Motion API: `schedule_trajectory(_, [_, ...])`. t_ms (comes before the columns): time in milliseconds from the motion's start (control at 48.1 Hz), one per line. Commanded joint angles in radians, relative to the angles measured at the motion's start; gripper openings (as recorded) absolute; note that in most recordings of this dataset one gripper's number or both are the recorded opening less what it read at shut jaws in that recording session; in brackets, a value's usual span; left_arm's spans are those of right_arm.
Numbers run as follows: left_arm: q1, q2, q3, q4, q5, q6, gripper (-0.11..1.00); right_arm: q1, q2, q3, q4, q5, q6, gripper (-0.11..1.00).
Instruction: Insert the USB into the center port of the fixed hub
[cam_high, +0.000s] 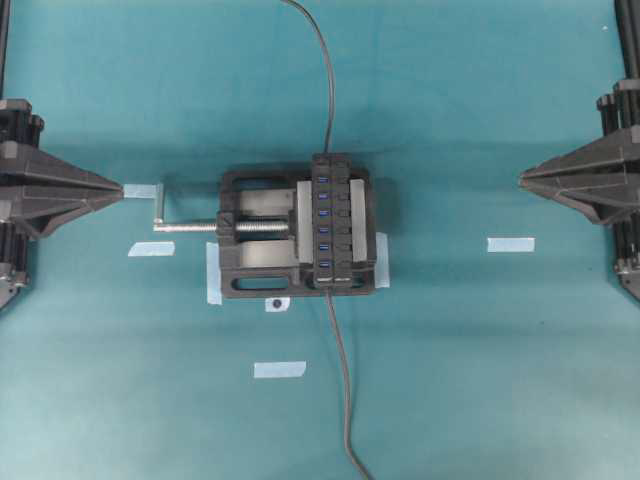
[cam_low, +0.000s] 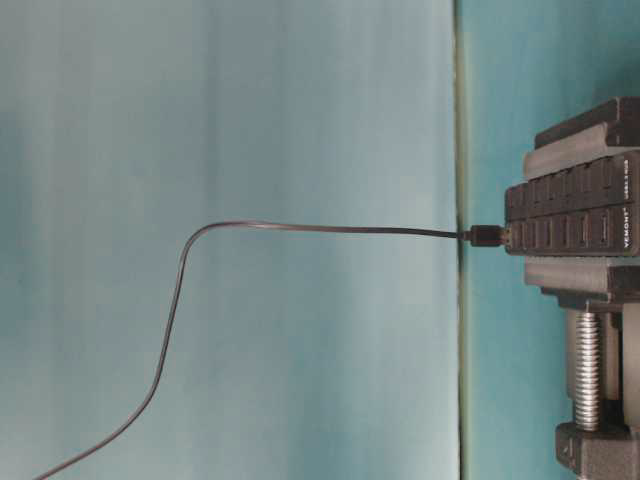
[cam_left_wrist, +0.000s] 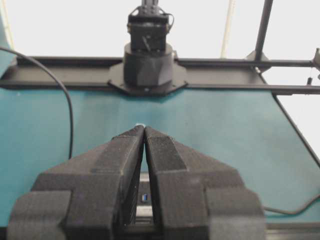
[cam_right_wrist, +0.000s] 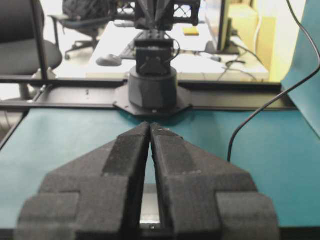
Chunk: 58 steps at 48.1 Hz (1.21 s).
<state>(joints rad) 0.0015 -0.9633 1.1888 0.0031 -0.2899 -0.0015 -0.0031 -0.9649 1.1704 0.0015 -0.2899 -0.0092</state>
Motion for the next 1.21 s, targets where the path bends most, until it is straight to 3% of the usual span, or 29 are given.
schedule_trajectory(0, [-0.003,-0.008,-0.011,0.006,-0.009,-0.008,0.13,-0.011,0.008,-0.002,0.003,-0.009,0.02,0.16])
schedule_trajectory(62, [-0.005,-0.012,-0.008,0.006,-0.009,-0.011,0.07,-0.012,0.008,0.002,0.043,-0.006,0.041,0.19])
schedule_trajectory(104, [-0.003,-0.015,-0.009,0.006,-0.009,-0.012,0.01,-0.012,0.008,0.002,0.06,-0.002,0.067,0.13])
schedule_trajectory(249, [-0.003,-0.012,-0.023,0.006,0.026,-0.012,0.0,-0.012,0.008,-0.003,0.061,0.046,0.146,0.0])
schedule_trajectory(665, [0.0,-0.011,-0.048,0.008,0.219,-0.005,0.0,-0.061,0.061,-0.126,0.058,0.44,0.158,-0.01])
schedule_trajectory(914, [0.0,0.012,-0.074,0.006,0.293,-0.008,0.0,-0.097,0.19,-0.227,0.003,0.623,0.155,-0.01])
schedule_trajectory(1185, [0.002,0.032,-0.078,0.006,0.302,-0.009,0.0,-0.132,0.336,-0.284,-0.035,0.663,0.147,-0.01])
